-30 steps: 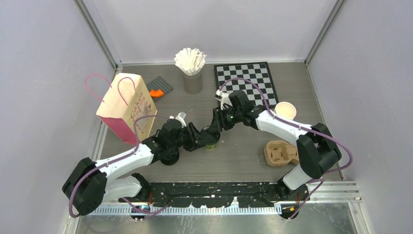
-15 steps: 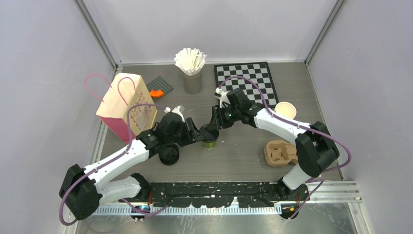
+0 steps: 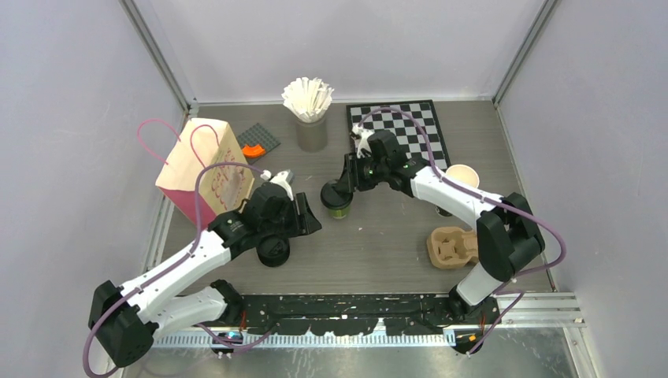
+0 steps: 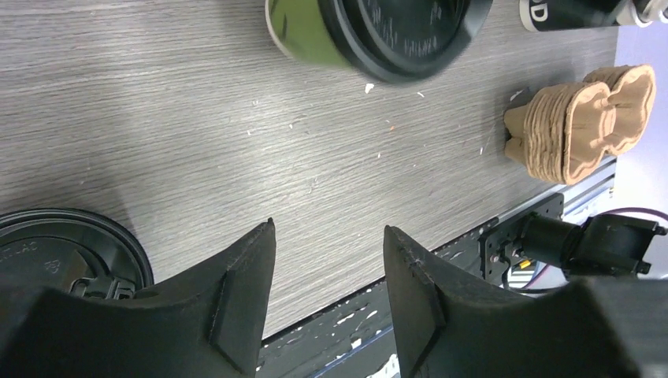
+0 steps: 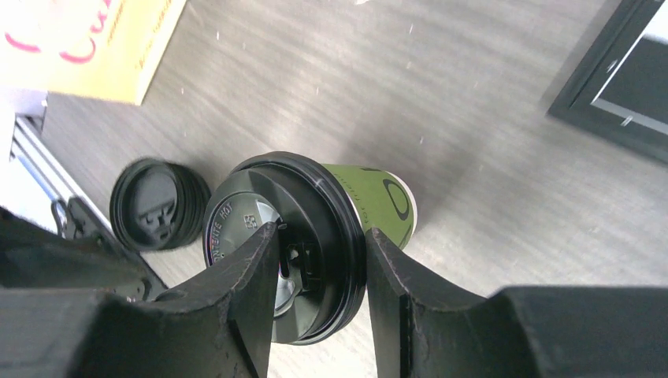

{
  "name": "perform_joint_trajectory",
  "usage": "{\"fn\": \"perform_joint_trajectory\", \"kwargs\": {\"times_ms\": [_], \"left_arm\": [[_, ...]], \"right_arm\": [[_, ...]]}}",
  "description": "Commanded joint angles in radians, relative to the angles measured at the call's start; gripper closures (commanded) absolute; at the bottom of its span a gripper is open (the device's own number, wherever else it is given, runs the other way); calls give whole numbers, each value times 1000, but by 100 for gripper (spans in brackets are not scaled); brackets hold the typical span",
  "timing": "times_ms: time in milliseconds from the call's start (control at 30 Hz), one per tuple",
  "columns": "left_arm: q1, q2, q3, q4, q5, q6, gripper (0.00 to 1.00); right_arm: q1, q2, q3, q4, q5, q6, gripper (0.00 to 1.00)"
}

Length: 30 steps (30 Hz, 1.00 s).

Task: Pack the takeout coffee

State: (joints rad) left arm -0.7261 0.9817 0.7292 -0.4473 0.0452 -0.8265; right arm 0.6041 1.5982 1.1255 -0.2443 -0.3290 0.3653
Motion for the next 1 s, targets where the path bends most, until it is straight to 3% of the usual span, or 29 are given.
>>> {"fn": "perform_joint_trajectory", "kwargs": {"times_ms": [0,467,733,967], "left_arm": [[0,-30,35,-29,-15,59,45],[-1,1,83,-103,46,156,40],[0,2,132,-196,46,208,37],[0,-5,197,-304,33,277,31]], "right_arm": [[-39,45,108,88,43,-5,68],[-153,343,371,90,-18,21,64],[-160,352,416,20,2,-4,39],[-160,271,488,-124,36,-42,22]]}}
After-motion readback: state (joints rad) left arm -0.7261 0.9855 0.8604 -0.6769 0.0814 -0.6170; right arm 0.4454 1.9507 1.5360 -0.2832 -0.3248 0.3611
